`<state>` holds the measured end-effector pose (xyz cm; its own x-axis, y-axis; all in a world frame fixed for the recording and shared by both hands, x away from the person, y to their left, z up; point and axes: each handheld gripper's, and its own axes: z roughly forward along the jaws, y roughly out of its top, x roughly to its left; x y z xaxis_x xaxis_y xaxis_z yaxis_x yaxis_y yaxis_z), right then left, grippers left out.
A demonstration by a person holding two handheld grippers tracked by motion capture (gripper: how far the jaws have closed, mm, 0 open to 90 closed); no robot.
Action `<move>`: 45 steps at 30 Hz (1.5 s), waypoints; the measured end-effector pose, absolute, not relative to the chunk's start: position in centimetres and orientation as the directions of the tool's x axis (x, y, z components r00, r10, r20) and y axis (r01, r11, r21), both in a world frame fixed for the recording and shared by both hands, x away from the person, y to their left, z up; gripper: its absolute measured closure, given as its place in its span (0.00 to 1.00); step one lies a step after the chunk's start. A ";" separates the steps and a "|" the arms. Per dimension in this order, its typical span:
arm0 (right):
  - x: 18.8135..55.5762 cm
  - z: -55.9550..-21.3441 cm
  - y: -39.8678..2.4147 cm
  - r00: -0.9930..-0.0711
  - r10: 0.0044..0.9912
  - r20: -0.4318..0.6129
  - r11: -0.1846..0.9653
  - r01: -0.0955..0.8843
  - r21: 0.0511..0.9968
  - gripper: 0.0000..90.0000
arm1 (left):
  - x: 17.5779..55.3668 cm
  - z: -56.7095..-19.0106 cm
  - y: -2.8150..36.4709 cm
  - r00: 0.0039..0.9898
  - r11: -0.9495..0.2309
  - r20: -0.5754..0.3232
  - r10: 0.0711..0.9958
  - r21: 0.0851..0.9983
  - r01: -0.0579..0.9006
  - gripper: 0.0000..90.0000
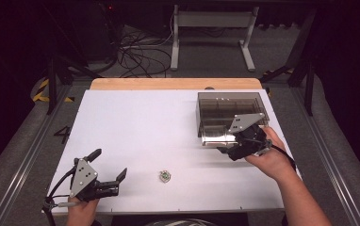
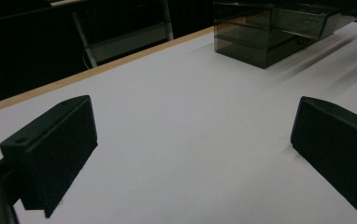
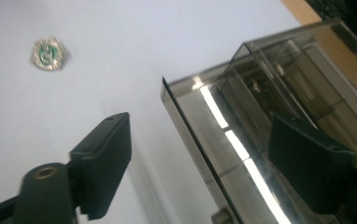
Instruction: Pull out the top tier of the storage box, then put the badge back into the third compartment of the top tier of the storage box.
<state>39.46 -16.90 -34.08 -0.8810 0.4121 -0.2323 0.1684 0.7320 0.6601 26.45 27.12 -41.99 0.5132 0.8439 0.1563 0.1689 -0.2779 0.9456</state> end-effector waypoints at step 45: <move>36.4 -34.3 -10.3 -0.919 0.384 -0.088 0.546 0.150 0.824 0.07 | 26.5 -42.0 27.0 0.517 -0.274 0.154 0.842 0.947 0.166 0.01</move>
